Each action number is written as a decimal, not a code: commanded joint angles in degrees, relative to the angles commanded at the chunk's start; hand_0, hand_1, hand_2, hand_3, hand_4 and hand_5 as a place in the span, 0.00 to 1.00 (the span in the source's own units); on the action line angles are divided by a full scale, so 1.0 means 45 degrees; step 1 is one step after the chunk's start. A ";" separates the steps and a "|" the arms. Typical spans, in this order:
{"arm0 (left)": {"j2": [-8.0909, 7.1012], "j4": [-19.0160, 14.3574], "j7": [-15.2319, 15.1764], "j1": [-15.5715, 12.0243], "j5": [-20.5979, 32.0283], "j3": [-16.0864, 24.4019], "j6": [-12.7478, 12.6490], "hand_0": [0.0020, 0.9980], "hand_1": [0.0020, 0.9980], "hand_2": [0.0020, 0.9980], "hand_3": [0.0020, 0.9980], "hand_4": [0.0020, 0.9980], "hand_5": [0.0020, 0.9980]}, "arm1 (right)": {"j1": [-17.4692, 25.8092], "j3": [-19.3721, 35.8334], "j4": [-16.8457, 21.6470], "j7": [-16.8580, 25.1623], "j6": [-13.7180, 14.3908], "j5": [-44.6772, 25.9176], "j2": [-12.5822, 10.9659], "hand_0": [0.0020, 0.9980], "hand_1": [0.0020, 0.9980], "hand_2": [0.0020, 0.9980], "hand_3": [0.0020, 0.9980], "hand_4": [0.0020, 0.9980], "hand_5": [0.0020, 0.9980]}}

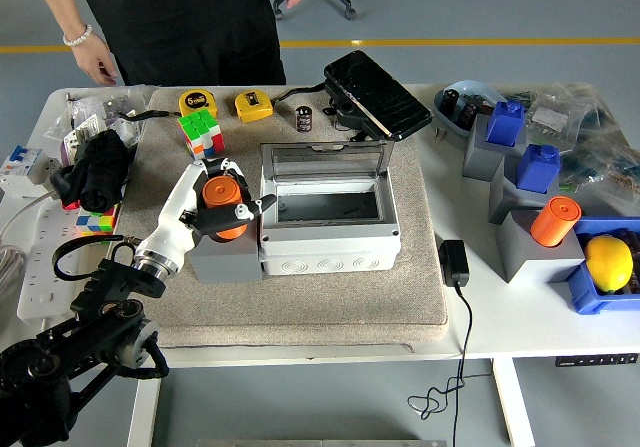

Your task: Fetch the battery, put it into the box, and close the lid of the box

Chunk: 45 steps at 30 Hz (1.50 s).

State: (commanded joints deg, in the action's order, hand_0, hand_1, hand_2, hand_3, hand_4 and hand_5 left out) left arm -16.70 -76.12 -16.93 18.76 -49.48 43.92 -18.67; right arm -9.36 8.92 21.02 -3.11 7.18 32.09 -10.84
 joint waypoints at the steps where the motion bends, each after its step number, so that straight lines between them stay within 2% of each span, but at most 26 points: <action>1: -0.0029 -0.0166 0.0125 -0.0020 -0.0201 0.0040 0.0039 0.11 0.11 0.13 0.17 0.93 0.00 | 0.0003 0.0006 0.0005 0.0004 -0.0001 0.0002 0.0001 0.60 0.62 0.60 0.55 0.93 0.46; 2: -0.0092 -0.0471 0.0321 -0.0031 -0.0556 0.0102 0.0063 0.09 0.10 0.13 0.17 0.99 0.00 | -0.0003 0.0006 0.0010 0.0012 0.0000 0.0004 -0.0006 0.60 0.62 0.60 0.55 0.93 0.46; 7: -0.0333 -0.1683 0.1175 0.0139 -0.2492 0.0067 -0.0016 0.09 0.10 0.13 0.17 0.99 0.00 | 0.0000 0.0026 0.0000 0.0011 0.0005 0.0002 -0.0034 0.60 0.62 0.60 0.55 0.93 0.46; 8: -0.0378 -0.1893 0.1446 0.0218 -0.3025 0.0032 0.0074 0.05 0.04 0.10 0.15 1.00 0.18 | 0.0006 0.0032 -0.0003 0.0012 0.0009 0.0000 -0.0040 0.60 0.62 0.60 0.54 0.93 0.46; 10: -0.0438 -0.2110 0.1875 0.0405 -0.3898 -0.0074 0.0243 0.05 0.04 0.10 0.15 1.00 0.18 | 0.0014 0.0033 -0.0012 0.0009 0.0013 -0.0016 -0.0045 0.60 0.62 0.60 0.54 0.93 0.46; 13: -0.0480 -0.2357 0.2605 0.1097 -0.5573 -0.0591 -0.0013 0.05 0.04 0.10 0.15 1.00 0.18 | 0.0031 0.0058 -0.0001 0.0012 0.0014 -0.0031 -0.0044 0.60 0.62 0.60 0.54 0.93 0.46; 14: -0.0475 -0.2391 0.2826 0.1340 -0.6069 -0.0749 -0.0048 0.03 0.01 0.08 0.14 1.00 0.28 | 0.0035 0.0055 0.0002 0.0012 0.0014 -0.0040 -0.0040 0.60 0.62 0.60 0.54 0.93 0.46; 17: -0.0382 -0.2404 0.3560 0.2073 -0.7555 -0.1221 -0.0146 0.03 0.01 0.08 0.14 1.00 0.28 | 0.0041 0.0034 0.0011 0.0012 0.0012 -0.0068 -0.0026 0.60 0.62 0.60 0.54 0.93 0.46; 19: -0.0202 -0.2291 0.4074 0.2691 -0.8388 -0.1688 -0.0280 0.03 0.01 0.08 0.14 1.00 0.28 | 0.0044 0.0023 0.0027 0.0013 0.0008 -0.0087 -0.0018 0.60 0.62 0.60 0.54 0.93 0.46; 20: -0.0138 -0.2244 0.4240 0.2891 -0.8660 -0.1832 -0.0301 0.00 0.00 0.05 0.12 1.00 0.37 | 0.0045 0.0021 0.0032 0.0013 0.0007 -0.0090 -0.0019 0.60 0.62 0.60 0.55 0.93 0.46; 24: 0.0217 -0.1972 0.4913 0.3753 -0.9506 -0.2533 -0.0300 0.00 0.00 0.05 0.12 1.00 0.37 | 0.0041 -0.0003 0.0040 0.0014 0.0013 -0.0104 -0.0050 0.60 0.62 0.60 0.55 0.93 0.46; 29: 0.0742 -0.1475 0.5806 0.4770 -1.0340 -0.3626 0.0037 0.00 0.00 0.06 0.13 1.00 0.40 | 0.0060 -0.0023 0.0017 0.0008 0.0023 -0.0137 -0.0082 0.60 0.62 0.60 0.55 0.93 0.46; 35: 0.1282 -0.0710 0.6180 0.5414 -1.0852 -0.4722 0.0065 0.00 0.00 0.06 0.15 1.00 0.41 | 0.0053 -0.0039 0.0034 0.0010 0.0024 -0.0161 -0.0072 0.60 0.62 0.60 0.55 0.93 0.46; 38: 0.1642 -0.0072 0.6336 0.5628 -1.1196 -0.5176 0.0105 0.00 0.00 0.06 0.15 1.00 0.41 | 0.0042 -0.0053 0.0052 0.0011 0.0024 -0.0166 -0.0064 0.60 0.62 0.60 0.55 0.93 0.46; 39: 0.1732 0.0089 0.6358 0.5671 -1.1401 -0.5278 0.0046 0.00 0.00 0.07 0.21 1.00 0.41 | 0.0045 -0.0036 0.0063 0.0015 0.0026 -0.0159 -0.0063 0.60 0.62 0.60 0.55 0.93 0.46; 44: 0.2142 0.0736 0.6636 0.5965 -1.2185 -0.5619 -0.0022 0.00 0.00 0.07 0.21 1.00 0.41 | 0.0063 -0.0116 0.0059 0.0007 0.0024 -0.0175 -0.0061 0.60 0.62 0.60 0.55 0.93 0.46; 45: 0.2231 0.0880 0.6697 0.6038 -1.2268 -0.5707 -0.0035 0.00 0.00 0.08 0.26 1.00 0.44 | 0.0059 -0.0116 0.0067 0.0006 0.0021 -0.0167 -0.0064 0.60 0.62 0.60 0.55 0.93 0.46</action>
State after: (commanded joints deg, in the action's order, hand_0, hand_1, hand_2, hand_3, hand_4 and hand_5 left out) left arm -6.66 -72.17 13.21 45.93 -104.69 18.24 -18.83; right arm -9.09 8.40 21.32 -3.08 7.28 31.34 -11.13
